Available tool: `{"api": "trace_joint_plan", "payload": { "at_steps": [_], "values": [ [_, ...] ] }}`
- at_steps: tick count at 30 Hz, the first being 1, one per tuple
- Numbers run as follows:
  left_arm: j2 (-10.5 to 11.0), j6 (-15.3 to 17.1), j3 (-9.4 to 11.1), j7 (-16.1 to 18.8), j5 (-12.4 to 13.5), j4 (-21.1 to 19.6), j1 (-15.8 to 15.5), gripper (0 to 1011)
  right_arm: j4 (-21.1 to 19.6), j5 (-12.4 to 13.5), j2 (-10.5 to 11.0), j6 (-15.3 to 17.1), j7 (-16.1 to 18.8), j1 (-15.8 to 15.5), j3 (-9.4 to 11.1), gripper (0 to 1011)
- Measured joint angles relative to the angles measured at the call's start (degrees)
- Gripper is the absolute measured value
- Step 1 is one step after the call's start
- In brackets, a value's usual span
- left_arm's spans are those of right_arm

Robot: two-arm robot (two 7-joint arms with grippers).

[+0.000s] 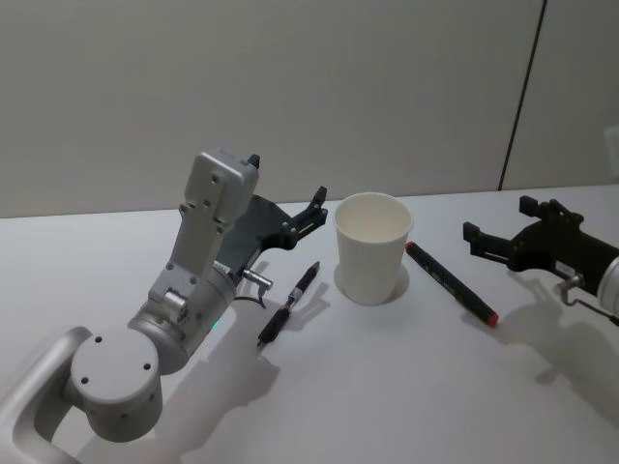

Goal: Place the pen into the pen holder.

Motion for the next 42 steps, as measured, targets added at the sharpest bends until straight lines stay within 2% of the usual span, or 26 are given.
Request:
{"api": "trace_joint_plan", "payload": {
  "at_steps": [8, 23, 42],
  "values": [
    [0.0, 0.0, 0.0, 0.0, 0.0, 0.0, 0.0, 1001, 1.8, -2.4, -1.5, 1.0, -0.7, 2.0, -1.3, 1001],
    [0.0, 0.0, 0.0, 0.0, 0.0, 0.0, 0.0, 1001, 5.9, -6.3, -5.9, 3.6, -5.5, 5.2, -4.2, 1001],
    [0.0, 0.0, 0.0, 0.0, 0.0, 0.0, 0.0, 1001, 13.2, -9.4, -9.5, 4.0, -7.0, 8.3, -6.3, 1001]
  ]
}}
